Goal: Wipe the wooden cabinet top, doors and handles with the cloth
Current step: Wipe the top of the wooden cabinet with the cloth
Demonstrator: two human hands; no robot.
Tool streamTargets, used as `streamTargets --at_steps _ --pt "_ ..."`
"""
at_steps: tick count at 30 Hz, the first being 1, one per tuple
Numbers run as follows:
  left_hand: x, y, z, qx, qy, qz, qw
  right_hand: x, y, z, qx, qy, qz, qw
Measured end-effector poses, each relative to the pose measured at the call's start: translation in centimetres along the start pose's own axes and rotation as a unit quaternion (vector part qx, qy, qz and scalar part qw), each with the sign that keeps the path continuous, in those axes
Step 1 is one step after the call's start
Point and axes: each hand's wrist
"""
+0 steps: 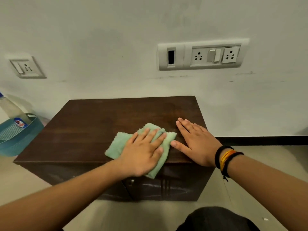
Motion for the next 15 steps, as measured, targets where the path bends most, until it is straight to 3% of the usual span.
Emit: streamTargets --at_steps 2,5,7,9,12,15 --pt "2.8 -1.0 0.1 -0.018 -0.002 -0.024 1.000 0.2 0.0 0.1 0.002 -0.002 0.010 1.000" --pt "6.5 0.0 1.0 -0.023 0.016 0.034 0.999 -0.1 -0.3 0.4 0.004 0.000 0.002 1.000" --pt "4.3 0.5 0.3 -0.013 0.009 0.056 0.998 -0.5 -0.7 0.5 0.012 0.003 -0.008 1.000" --pt "0.5 -1.2 -0.2 0.007 -0.014 0.035 0.999 -0.6 -1.0 0.3 0.019 -0.015 -0.014 1.000" --pt "2.2 -4.3 -0.4 -0.015 -0.004 -0.052 0.999 -0.3 -1.2 0.0 0.049 -0.023 -0.017 0.998" --pt "7.4 -3.2 0.6 -0.017 0.017 -0.017 1.000 -0.4 -1.5 -0.3 0.087 -0.041 -0.038 0.995"
Point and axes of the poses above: each hand's wrist, its own x-axis towards the middle knuckle, its own z-axis out of the back of the hand, y = z × x, and after that the axes turned 4 degrees about -y, right-handed
